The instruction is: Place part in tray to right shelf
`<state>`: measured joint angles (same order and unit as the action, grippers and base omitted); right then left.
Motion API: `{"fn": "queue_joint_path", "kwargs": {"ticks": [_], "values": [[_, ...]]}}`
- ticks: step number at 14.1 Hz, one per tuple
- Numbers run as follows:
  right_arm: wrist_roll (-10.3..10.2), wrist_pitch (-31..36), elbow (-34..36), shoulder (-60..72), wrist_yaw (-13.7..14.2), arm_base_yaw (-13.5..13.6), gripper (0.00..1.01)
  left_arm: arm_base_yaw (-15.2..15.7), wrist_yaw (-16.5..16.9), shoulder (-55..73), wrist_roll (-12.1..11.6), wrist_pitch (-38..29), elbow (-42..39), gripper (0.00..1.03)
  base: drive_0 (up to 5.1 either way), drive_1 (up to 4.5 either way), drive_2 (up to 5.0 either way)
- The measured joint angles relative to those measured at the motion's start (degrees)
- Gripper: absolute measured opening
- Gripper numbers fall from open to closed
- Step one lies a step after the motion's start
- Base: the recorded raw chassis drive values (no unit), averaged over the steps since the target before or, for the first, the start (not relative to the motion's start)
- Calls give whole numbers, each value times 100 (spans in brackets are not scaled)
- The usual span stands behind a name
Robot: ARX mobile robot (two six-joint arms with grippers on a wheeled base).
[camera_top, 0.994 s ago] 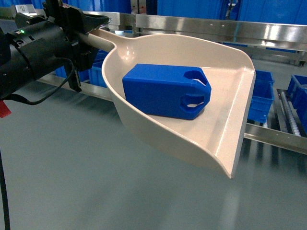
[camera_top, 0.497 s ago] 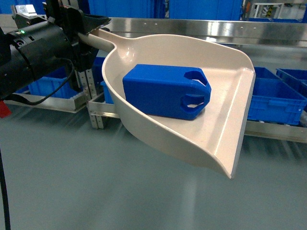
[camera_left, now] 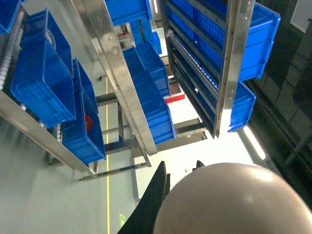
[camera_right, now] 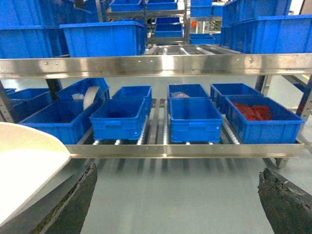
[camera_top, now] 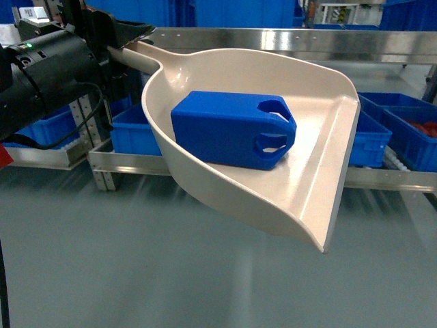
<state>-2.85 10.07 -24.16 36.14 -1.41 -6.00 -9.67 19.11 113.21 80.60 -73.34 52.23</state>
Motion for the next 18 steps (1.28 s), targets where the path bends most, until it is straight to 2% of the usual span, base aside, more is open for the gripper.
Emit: {"fn": "queue_joint_path", "kwargs": {"ticks": [7,18], "values": [[0,2,0,-15,9,0,98,-33,2,0,2,0,0,12,-155,-155,-155],[0,2,0,-24,9,0,98,-15,2,0,0,-11,2,12,-29,-29,-29]]}}
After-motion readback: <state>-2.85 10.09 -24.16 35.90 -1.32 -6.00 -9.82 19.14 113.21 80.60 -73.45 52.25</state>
